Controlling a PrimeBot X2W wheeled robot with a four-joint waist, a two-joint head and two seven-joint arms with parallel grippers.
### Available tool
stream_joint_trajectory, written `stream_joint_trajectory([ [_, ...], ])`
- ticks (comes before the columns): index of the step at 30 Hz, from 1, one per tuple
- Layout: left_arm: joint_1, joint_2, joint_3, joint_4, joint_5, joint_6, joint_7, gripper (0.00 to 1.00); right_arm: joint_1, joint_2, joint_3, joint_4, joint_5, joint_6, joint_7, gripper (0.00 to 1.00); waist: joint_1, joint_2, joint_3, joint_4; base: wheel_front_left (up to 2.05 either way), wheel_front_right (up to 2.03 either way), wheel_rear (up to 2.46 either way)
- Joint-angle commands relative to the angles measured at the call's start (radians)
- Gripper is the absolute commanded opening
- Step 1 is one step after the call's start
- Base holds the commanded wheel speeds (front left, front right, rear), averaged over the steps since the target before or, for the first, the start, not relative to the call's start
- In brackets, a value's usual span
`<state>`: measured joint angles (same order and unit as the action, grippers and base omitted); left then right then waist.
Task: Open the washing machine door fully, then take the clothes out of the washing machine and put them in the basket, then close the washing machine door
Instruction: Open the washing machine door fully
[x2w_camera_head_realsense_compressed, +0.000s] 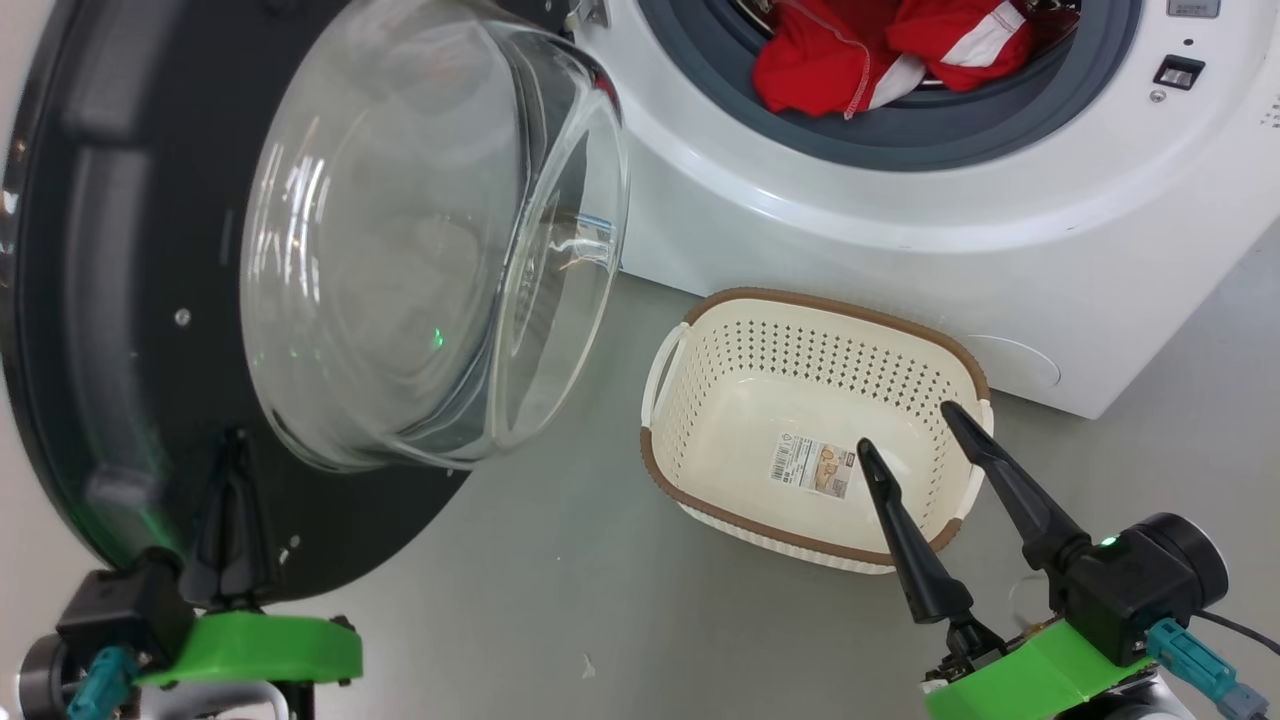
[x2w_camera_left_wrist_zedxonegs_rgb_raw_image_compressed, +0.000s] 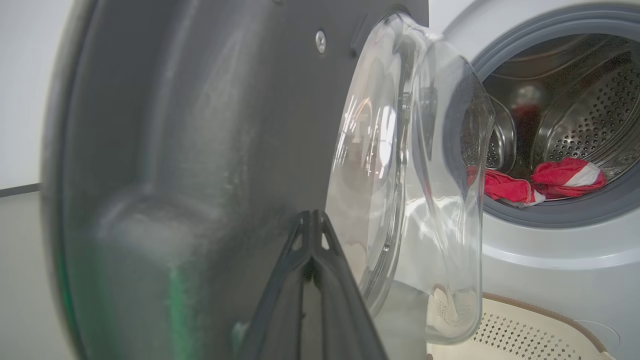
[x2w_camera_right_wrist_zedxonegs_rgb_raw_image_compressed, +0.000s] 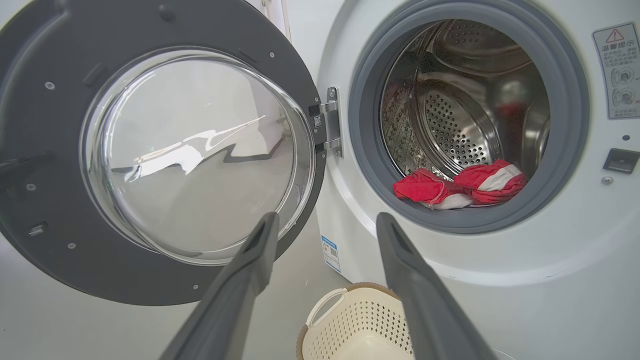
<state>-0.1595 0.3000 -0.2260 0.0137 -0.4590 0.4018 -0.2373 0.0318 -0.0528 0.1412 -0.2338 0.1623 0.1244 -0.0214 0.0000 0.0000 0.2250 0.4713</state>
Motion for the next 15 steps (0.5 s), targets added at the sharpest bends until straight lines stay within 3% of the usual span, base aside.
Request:
stream_joint_trajectory([
  [1,-0.052,0.029,0.069,0.009,-0.011,-0.007,-0.010,0.00,-0.038,0.003,0.025,-0.034,-0.010,0.006,0.003,1.00,0.0000,0.0000,0.002,0.000,0.00,0.00,0.00],
  [15,-0.139,0.019,0.145,0.107,-0.017,-0.047,-0.024,0.00,-0.043,0.003,0.031,-0.047,-0.023,0.006,0.023,1.00,0.0000,0.0000,0.015,-0.011,0.00,0.00,0.00],
])
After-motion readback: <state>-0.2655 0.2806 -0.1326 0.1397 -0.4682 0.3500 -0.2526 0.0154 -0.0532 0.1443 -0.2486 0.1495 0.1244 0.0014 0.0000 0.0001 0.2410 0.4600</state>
